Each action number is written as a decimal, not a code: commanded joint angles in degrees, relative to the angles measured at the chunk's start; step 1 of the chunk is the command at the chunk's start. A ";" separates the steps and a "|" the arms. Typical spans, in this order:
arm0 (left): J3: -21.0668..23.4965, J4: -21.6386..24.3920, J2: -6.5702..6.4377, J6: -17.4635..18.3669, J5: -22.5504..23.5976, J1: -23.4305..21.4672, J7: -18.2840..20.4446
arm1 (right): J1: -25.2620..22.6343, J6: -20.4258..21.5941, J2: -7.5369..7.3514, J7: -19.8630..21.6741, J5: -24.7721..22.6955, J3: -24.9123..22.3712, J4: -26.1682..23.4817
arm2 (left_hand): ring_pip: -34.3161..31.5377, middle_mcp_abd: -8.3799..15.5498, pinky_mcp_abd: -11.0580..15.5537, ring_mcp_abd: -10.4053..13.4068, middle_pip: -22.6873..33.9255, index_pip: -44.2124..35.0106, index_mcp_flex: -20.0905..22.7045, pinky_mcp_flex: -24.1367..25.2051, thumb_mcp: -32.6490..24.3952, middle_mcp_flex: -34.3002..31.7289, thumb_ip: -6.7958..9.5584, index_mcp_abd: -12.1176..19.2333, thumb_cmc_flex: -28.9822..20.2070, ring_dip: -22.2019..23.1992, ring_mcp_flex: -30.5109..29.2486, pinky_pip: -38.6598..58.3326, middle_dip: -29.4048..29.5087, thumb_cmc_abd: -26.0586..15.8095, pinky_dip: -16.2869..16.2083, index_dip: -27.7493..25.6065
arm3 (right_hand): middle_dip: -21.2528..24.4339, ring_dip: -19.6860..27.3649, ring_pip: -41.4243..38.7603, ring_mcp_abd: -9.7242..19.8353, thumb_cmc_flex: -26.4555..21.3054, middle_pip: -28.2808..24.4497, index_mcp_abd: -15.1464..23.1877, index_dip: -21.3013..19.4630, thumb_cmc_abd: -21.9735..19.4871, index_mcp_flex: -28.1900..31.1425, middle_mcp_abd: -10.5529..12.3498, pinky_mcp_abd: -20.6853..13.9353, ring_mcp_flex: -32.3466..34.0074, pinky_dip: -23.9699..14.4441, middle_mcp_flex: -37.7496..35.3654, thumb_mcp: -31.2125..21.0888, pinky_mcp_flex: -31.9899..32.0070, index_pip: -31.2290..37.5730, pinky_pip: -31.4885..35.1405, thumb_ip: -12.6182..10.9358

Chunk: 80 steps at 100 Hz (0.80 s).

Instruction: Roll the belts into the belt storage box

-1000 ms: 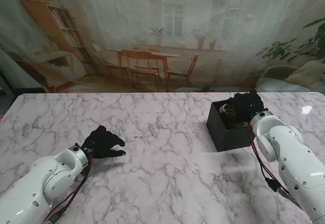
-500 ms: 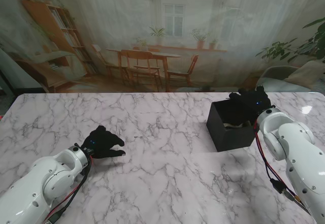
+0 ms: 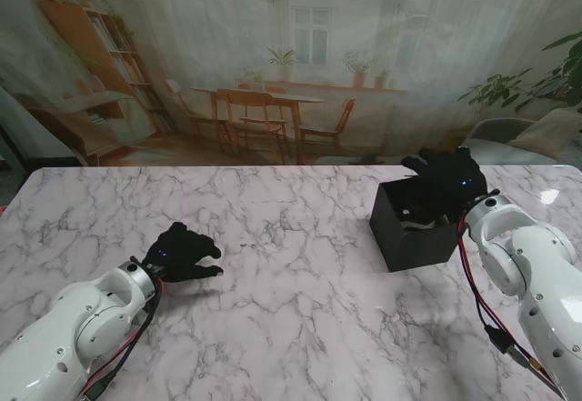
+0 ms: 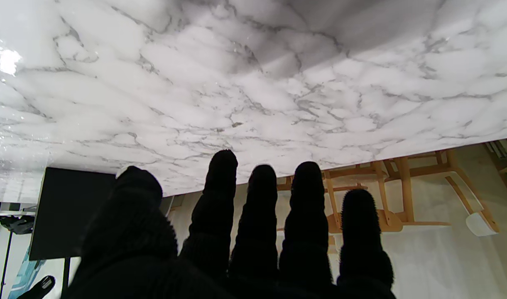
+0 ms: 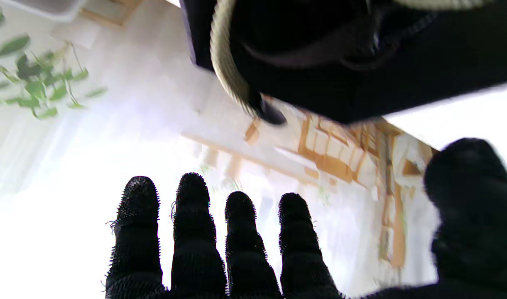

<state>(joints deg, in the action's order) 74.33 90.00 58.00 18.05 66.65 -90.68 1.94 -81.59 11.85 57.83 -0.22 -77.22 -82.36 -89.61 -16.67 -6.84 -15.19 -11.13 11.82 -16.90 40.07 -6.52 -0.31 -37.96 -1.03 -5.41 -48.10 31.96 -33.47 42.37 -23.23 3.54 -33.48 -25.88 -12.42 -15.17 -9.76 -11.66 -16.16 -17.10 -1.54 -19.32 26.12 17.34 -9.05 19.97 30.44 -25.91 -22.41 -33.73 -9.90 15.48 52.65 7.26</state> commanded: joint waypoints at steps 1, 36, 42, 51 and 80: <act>0.06 -0.31 0.24 -0.32 0.01 -0.17 0.01 | -1.14 0.71 0.30 -2.05 0.89 -0.17 -2.61 | 2.90 -0.83 -1.71 -0.36 -2.40 1.71 -2.22 1.20 1.64 4.68 0.29 0.70 -0.23 -2.00 2.75 -3.11 2.71 -2.96 1.85 0.14 | 0.54 1.36 1.09 0.23 -1.59 -1.04 1.17 -1.04 -3.27 1.76 0.34 1.58 0.19 0.85 -1.88 2.60 0.41 1.70 -0.39 -2.06; -0.05 -0.24 1.67 0.56 -6.08 -0.23 -5.60 | -7.22 8.85 2.81 -8.28 13.13 0.67 -12.90 | 5.15 -2.37 -0.71 -0.34 -4.62 9.16 -15.47 3.61 1.80 13.52 0.32 -0.38 0.65 -6.06 9.62 -7.89 6.78 -4.07 4.48 2.76 | 0.53 0.96 0.51 0.54 -2.81 -0.41 3.08 -0.95 -6.23 6.55 1.52 2.17 3.57 1.19 -8.19 4.41 -1.27 3.71 0.27 -2.98; 0.07 0.17 2.02 1.41 -7.86 -0.39 -6.37 | -7.77 9.68 3.34 -9.45 15.75 1.83 -13.77 | 4.85 -2.49 -0.86 -0.27 -3.81 8.94 -15.55 3.67 1.77 13.70 0.34 -0.46 0.64 -5.87 9.86 -7.63 5.64 -4.14 3.97 2.50 | 0.50 0.86 0.35 0.42 -2.81 -0.28 3.21 -0.85 -6.53 6.99 1.80 2.19 4.24 1.21 -9.23 4.60 -1.74 3.77 0.48 -2.98; 0.15 0.76 2.66 2.94 -11.26 -0.72 -7.50 | -8.40 10.78 4.05 -10.35 19.92 3.73 -14.49 | 4.84 -2.69 -0.96 -0.16 -4.21 7.53 -13.40 3.99 1.71 15.28 0.35 -0.56 0.37 -5.73 10.46 -7.56 5.08 -4.35 3.52 1.64 | 0.37 0.66 -0.05 0.04 -3.17 0.10 3.12 -0.74 -7.22 7.56 0.90 2.33 5.67 0.96 -10.18 4.90 -4.58 3.96 1.99 -3.07; -3.26 -1.41 5.08 5.57 -22.54 -0.29 -12.50 | -9.12 9.78 5.68 -11.96 30.30 12.86 -9.88 | 4.38 -1.92 -0.31 0.41 -4.25 6.90 -14.44 4.30 1.84 16.08 0.27 -0.40 -0.84 -5.19 10.81 -7.51 5.04 -5.87 2.75 0.33 | -1.22 -0.03 -0.94 1.40 -3.71 -1.73 2.28 -1.09 -9.56 6.53 0.46 1.72 6.43 2.01 -9.27 7.50 -5.96 5.18 3.99 -3.17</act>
<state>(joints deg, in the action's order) 72.05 89.40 61.90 23.81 44.51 -91.18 -11.82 -90.26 22.01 62.38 -11.21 -46.07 -71.49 -103.11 -12.30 -9.44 -15.11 -11.46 7.18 -9.79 26.08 -3.19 -0.23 -22.73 -1.03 -5.28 -48.07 26.53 -22.98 36.10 -17.83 -0.03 -29.75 -25.04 -13.04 -15.17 -10.03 -11.16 -18.86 -18.12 0.65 -19.60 18.89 24.26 -8.74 21.38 35.67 -25.03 -32.02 -27.45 -15.39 19.76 55.64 5.42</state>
